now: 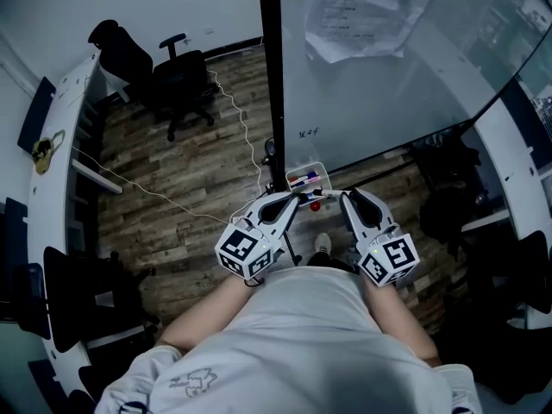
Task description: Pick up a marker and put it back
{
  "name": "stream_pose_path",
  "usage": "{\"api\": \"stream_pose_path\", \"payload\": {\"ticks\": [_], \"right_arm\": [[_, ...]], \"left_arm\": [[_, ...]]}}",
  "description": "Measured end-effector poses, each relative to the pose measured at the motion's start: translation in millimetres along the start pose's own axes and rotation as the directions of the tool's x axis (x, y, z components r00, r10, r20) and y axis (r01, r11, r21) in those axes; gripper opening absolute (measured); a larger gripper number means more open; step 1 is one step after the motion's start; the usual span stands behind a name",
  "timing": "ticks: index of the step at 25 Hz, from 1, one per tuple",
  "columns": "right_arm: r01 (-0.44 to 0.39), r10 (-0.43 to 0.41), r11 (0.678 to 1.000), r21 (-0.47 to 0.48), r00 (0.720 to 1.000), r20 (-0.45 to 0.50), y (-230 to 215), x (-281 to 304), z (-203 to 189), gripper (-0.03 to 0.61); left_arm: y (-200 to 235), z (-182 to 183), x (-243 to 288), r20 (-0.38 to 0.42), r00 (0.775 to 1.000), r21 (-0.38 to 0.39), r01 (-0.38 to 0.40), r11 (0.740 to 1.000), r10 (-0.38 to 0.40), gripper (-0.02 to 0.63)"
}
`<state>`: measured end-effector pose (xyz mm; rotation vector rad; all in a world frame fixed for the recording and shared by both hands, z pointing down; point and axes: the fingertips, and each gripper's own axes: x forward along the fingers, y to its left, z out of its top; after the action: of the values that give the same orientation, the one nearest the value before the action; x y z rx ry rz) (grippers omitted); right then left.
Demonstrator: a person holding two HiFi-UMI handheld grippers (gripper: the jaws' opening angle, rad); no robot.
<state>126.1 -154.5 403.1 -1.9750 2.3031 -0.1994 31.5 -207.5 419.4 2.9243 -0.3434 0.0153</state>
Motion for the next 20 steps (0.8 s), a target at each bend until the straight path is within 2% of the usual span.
{"api": "stream_pose_path", "payload": {"ticks": [12, 20], "right_arm": [[-0.088, 0.086, 0.996, -0.016, 0.992, -0.095, -56, 46, -13, 0.074], [-0.175, 0.151, 0.98, -0.09, 0.963, -0.225, -69, 80, -39, 0.075]], "left_arm": [[29, -13, 44, -0.029, 0.994, -0.049, -0.11, 0.993, 0.109, 0.005], [55, -30, 58, -0.047, 0.982, -0.158, -0.187, 0.97, 0.182, 0.005]]}}
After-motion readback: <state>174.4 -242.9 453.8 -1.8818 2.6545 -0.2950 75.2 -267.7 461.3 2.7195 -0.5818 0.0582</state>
